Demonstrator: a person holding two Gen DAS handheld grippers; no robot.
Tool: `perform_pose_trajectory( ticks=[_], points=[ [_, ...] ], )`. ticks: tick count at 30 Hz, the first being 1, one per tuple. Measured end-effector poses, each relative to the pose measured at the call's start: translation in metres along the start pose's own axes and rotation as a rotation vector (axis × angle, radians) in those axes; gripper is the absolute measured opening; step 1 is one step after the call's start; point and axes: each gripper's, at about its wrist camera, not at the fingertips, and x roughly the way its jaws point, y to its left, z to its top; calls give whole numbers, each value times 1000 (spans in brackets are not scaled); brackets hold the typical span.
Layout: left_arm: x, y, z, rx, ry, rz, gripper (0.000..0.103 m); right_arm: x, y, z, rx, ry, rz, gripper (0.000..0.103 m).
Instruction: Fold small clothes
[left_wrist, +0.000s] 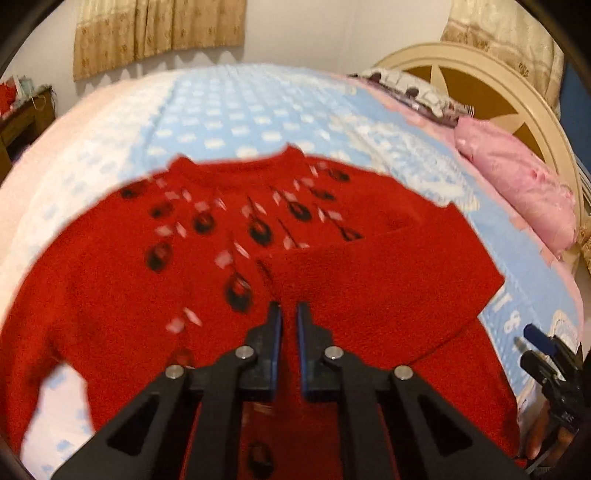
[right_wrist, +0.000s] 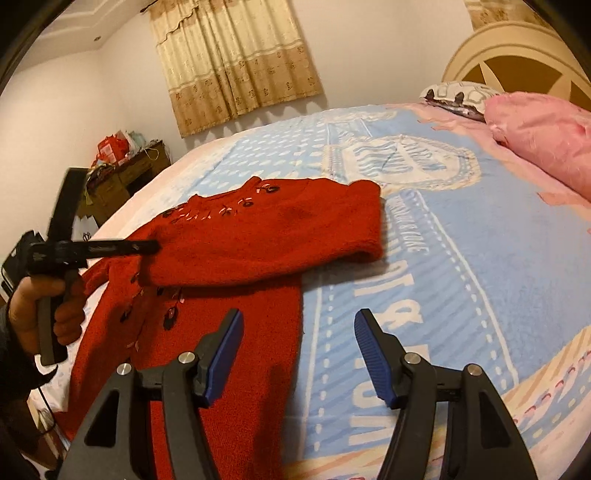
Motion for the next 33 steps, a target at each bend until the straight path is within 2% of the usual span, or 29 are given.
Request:
perform_pose_trajectory(
  ticks=[5,10,23,26,33],
  points=[
    [-26,25,20,-14,-68,50,8,0,-6,-1,33,3,7,65],
    [-37,54,27,-38,-92,104,8,2,-8,-2,46,11,12,65],
    [-37,115,-7,-148,-30,170,8,8,-12,-4,63,39,17,66],
    [-33,122,-12,-167,-29,171,8,10,-12,-4,64,46,15,66],
    [-12,128,-23,-175,11,222,8,13,-14,-5,73,60,19,66]
  ],
)
